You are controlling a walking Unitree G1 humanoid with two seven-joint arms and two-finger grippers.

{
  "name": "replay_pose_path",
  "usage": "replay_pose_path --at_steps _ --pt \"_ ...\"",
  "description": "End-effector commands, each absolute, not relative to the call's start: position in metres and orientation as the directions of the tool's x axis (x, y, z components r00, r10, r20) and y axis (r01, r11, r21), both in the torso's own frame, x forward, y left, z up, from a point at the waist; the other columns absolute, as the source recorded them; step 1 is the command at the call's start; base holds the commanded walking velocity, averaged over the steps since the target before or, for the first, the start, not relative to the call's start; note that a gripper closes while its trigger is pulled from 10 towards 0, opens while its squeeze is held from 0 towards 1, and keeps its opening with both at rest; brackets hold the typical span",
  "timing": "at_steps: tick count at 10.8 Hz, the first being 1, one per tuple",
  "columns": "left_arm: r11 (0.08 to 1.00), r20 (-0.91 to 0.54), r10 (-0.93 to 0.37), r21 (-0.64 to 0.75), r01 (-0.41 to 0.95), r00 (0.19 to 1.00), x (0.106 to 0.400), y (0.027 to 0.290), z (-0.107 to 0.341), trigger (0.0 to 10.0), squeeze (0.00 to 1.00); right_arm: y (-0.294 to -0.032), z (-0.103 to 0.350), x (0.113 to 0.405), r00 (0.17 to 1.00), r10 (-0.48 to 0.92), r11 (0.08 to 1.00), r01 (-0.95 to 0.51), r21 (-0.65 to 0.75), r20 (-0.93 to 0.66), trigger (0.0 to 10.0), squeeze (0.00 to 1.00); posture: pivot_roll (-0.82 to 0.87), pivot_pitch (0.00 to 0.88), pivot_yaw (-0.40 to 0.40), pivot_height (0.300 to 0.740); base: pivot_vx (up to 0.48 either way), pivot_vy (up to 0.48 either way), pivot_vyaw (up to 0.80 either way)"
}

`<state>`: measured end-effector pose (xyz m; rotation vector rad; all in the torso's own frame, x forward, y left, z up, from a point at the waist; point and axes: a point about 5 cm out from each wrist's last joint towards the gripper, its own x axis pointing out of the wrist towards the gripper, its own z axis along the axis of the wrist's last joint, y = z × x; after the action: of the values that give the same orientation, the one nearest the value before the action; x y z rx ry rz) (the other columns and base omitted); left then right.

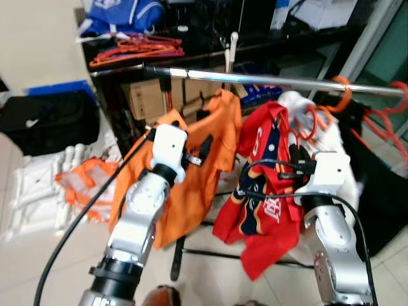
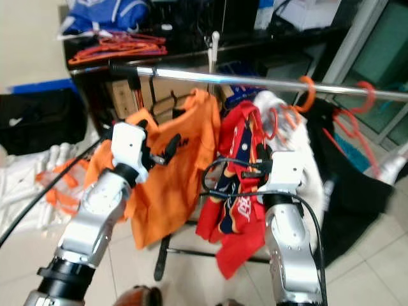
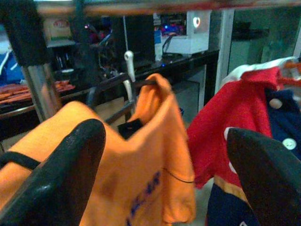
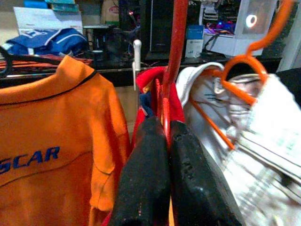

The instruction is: Hang hanger

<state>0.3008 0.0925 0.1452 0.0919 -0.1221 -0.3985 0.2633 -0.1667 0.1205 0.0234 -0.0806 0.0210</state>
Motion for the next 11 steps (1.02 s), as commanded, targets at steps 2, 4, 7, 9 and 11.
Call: replay_pose_path --at_steps 2,4,7,9,11 --pt "0.916 0.107 -0.395 0.116 0.383 0.912 0.3018 0.0902 0.1459 10.0 0.0 -0.1681 0.1311 0.2668 0.991 0.016 0.999 -0.02 0.029 0.13 0.0 0.0 -0.01 0.0 0.009 0.74 0.0 -0.126 0.0" --pt "0.916 0.11 -0.396 0.121 0.383 0.912 0.3016 0.0903 0.1463 10.0 0.0 -0.1664 0.1319 0.2676 0.991 0.021 0.999 -0.026 0.033 0.131 0.0 0.0 0.0 0.0 0.009 0.74 0.0 0.0 0.0" --pt "0.92 0.124 -0.385 0.127 0.37 0.915 0.3006 0.0908 0.1472 10.0 0.0 -0.166 0.1308 0.2679 0.992 0.024 0.999 -0.029 0.036 0.125 0.0 0.0 -0.01 0.0 0.008 0.74 0.0 0.0 0.0" --pt "0.926 0.13 -0.371 0.125 0.356 0.92 0.3001 0.0905 0.1473 10.0 0.0 -0.1659 0.1303 0.2677 0.992 0.027 0.999 -0.032 0.039 0.122 0.0 0.0 -0.01 0.0 0.006 0.74 -0.174 -0.124 0.0" --pt "0.93 0.131 -0.362 0.122 0.347 0.923 0.2997 0.0911 0.1468 10.0 0.0 -0.1665 0.1289 0.2672 0.993 0.029 0.999 -0.033 0.039 0.115 0.0 0.0 0.0 0.0 0.003 0.74 -0.366 -0.268 0.0"
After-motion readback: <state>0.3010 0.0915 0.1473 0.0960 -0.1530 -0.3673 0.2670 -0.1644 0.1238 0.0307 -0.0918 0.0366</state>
